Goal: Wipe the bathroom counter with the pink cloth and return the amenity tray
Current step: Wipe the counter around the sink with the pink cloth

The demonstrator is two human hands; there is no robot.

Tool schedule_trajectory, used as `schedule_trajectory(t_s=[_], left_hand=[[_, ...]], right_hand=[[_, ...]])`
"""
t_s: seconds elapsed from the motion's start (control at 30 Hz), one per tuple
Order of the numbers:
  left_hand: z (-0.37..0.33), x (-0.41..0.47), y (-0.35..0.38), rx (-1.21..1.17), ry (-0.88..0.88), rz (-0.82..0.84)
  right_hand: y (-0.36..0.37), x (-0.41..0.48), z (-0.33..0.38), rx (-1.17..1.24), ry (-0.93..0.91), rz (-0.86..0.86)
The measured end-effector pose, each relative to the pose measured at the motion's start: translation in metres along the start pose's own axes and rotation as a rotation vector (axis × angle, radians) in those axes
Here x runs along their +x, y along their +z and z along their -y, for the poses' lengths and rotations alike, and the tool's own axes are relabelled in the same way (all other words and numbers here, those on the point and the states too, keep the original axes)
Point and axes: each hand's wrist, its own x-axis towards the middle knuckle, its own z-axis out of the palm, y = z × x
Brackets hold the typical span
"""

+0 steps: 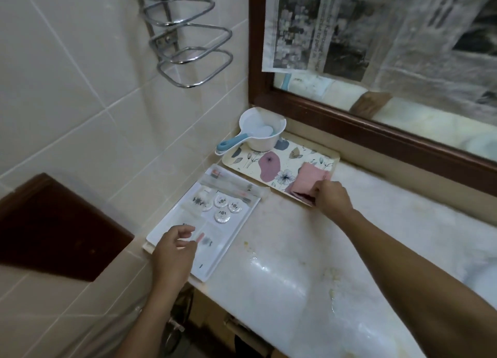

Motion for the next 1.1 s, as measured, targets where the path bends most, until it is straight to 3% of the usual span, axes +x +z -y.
schedule_trajectory(t_s=[0.17,0.5,0.63,0.87,1.1], left_hand=[[-0.046,-0.006,0.025,0.035,0.134,0.157],[-0.177,-0.069,0.143,-0.015,0.546,0.52],[-0.211,-0.119,0.173,0.034,0.654,0.708],[-0.233,-0.199,0.199,0.043,0.839,0.847],[-0.246,-0.334,0.22,0.092,0.985,0.93]], right_hand=[[-0.059,-0.013,0.001,0.237,0.0,-0.164],[-0.163,-0.128,-0.029,0.38,-0.125,-0.348],[-0.189,-0.179,-0.056,0.462,-0.14,-0.359],[-0.224,-0.286,-0.151,0.768,-0.101,-0.304],[-0.223,-0.409,-0.252,0.574,-0.002,-0.187]])
